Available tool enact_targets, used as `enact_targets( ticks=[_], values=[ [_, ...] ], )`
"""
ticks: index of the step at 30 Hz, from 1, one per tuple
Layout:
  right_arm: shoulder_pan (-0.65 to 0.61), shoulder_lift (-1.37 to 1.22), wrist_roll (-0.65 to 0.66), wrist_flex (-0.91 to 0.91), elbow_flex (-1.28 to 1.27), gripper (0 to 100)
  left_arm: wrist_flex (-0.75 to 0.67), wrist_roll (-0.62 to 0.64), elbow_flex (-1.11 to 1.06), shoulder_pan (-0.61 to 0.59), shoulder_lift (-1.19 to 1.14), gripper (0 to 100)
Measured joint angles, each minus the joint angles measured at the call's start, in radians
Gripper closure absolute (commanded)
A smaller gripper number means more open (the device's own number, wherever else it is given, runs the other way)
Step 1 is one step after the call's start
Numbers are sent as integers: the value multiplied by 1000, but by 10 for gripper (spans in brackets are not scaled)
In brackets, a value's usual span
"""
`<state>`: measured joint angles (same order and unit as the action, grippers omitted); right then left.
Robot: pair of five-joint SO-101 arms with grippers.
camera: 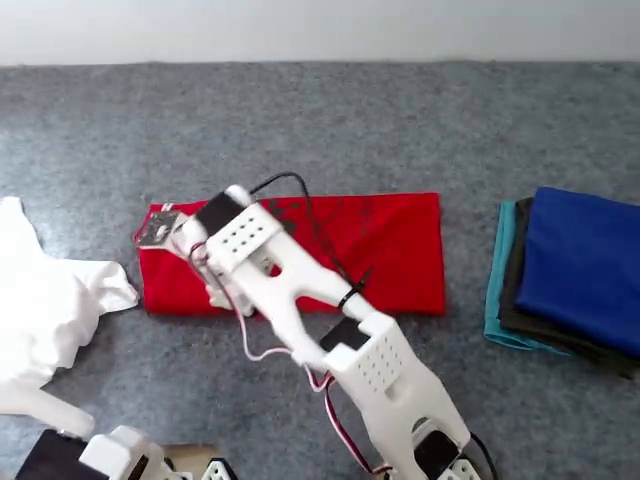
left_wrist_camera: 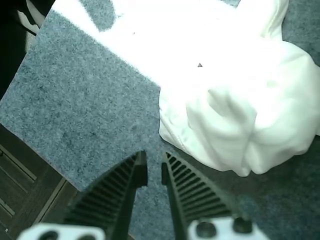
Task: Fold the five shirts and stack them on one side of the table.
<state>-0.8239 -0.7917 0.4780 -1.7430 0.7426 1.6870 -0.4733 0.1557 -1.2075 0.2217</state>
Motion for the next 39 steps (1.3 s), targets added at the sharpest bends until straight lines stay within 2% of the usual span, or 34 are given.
enact_targets(
  ticks=[5,9,12,22,26,32,39],
  values=[
    [109,-92,51,49,77,969,0,0,0,0,0,938],
    [147,-163,69,44,184,969,0,0,0,0,0,938],
    [137,-186,74,-9,282,969,0,0,0,0,0,938],
    [37,-170,5,-5,483,969,0,0,0,0,0,938],
    [-23,-172,2,106,480,969,0,0,0,0,0,938],
    [-28,-302,2,272,479,972,0,0,0,0,0,938],
    [0,-368,0,315,479,973,0,0,0,0,0,938]
  ],
)
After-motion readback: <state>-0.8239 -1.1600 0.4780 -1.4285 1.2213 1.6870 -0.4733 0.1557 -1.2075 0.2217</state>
